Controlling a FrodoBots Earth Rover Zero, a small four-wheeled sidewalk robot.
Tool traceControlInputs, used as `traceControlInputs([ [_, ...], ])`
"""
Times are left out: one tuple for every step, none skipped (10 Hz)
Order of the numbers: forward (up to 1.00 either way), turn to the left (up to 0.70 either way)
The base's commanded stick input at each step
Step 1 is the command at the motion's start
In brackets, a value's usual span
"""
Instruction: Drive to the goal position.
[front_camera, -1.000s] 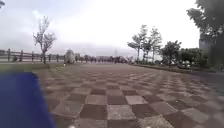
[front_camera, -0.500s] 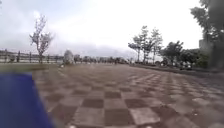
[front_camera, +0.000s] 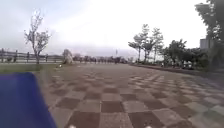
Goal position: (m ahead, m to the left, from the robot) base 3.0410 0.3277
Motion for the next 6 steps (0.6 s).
traceControlInputs([
  [1.0, 0.0],
  [1.0, 0.0],
  [1.0, 0.0],
  [1.0, 0.0],
  [1.0, 0.0],
  [1.0, 0.0],
])
